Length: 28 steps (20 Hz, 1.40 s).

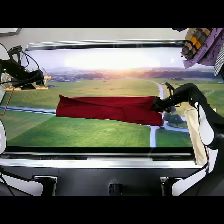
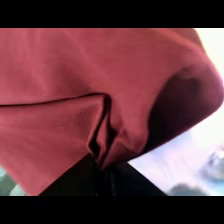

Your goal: Fold the clothes and pants, and hang the long-sleeved shirts on hangers.

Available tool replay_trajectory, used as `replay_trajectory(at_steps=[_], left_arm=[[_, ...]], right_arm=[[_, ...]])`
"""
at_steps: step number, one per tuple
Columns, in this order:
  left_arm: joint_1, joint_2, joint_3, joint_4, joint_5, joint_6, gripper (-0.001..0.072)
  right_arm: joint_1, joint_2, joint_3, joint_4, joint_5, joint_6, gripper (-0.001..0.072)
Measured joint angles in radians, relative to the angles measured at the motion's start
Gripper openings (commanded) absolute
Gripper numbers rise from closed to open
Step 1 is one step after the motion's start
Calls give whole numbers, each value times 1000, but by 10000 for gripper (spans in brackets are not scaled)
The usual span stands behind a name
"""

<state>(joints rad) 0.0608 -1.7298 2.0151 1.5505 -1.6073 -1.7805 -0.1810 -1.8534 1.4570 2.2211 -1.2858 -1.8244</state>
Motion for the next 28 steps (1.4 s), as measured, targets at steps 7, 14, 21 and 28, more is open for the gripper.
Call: replay_trajectory(at_steps=[7,14,21,28], left_arm=[[-32,-22,-125,-198,90,8,13],[-256,-166,-212,-534,356,26,13],[-513,-313,-222,-781,602,27,11],[-656,-435,-163,-925,754,-11,11]], right_arm=[[-35,207,16,-39,-75,153,31],[-45,315,114,-114,-180,294,31],[-46,329,280,-137,-266,387,31],[-46,333,376,-142,-359,430,31]])
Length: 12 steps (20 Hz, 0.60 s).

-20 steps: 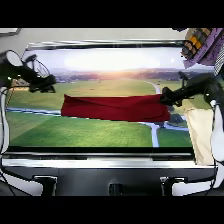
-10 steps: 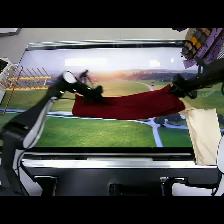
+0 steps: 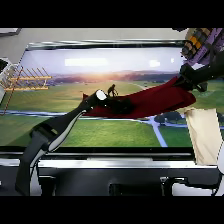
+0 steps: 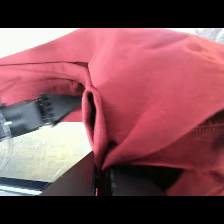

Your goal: Fold the clothes and pants, and hang the long-sleeved shirts on hangers.

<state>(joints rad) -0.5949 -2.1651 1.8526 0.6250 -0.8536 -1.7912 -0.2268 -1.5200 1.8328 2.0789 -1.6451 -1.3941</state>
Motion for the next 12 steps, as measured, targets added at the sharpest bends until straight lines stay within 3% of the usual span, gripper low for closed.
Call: replay_trajectory(at_steps=[6,12], left_arm=[[-71,-95,124,-75,11,-27,10],[19,-53,153,-27,-195,23,9]], right_arm=[[0,7,16,-5,-21,18,32],[9,8,18,18,14,-12,32]])
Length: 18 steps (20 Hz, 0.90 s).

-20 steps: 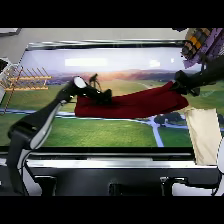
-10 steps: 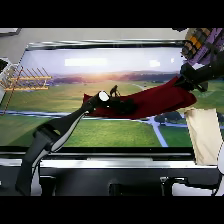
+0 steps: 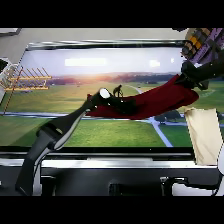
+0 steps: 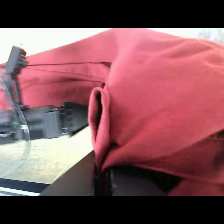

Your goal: Fold the clothes and pants, and hang the long-sleeved shirts on hangers.

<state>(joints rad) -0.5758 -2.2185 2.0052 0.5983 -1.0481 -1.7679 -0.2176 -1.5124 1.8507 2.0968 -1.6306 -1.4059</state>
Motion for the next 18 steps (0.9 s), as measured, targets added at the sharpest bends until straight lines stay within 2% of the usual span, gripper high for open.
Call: replay_trajectory(at_steps=[3,10,14,18], left_arm=[[102,98,3,125,-151,20,10],[396,423,4,470,-475,37,12],[552,558,5,589,-568,40,12],[654,617,5,629,-600,40,12]], right_arm=[[63,-5,0,18,31,-6,32],[354,-79,0,30,193,106,31],[509,-157,0,45,323,159,31],[607,-239,0,97,450,188,31]])
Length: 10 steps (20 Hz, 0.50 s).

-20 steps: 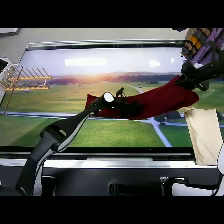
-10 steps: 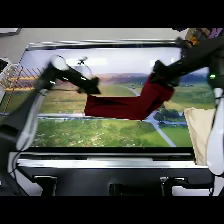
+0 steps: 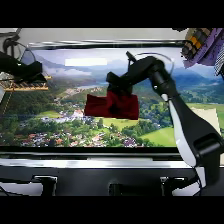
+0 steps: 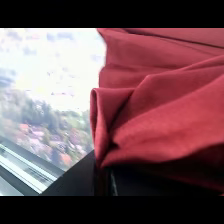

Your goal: Fold the clothes and pants, and hang the long-sleeved shirts on hangers.

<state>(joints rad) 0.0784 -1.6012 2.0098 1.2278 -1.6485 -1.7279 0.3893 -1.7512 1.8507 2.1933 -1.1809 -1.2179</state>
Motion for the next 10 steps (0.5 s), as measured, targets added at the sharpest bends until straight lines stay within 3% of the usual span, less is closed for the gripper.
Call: replay_trajectory(at_steps=[4,5,8,9,10], left_arm=[[35,13,0,13,-11,0,12],[39,14,0,15,-11,1,12],[40,14,-5,19,-11,0,12],[39,14,-8,19,-11,0,12],[37,13,-13,20,-10,0,12]], right_arm=[[58,-60,0,40,81,20,33],[70,-70,0,46,96,23,67],[100,-89,0,59,153,26,322],[108,-92,0,67,174,26,443],[115,-95,1,79,198,26,491]])
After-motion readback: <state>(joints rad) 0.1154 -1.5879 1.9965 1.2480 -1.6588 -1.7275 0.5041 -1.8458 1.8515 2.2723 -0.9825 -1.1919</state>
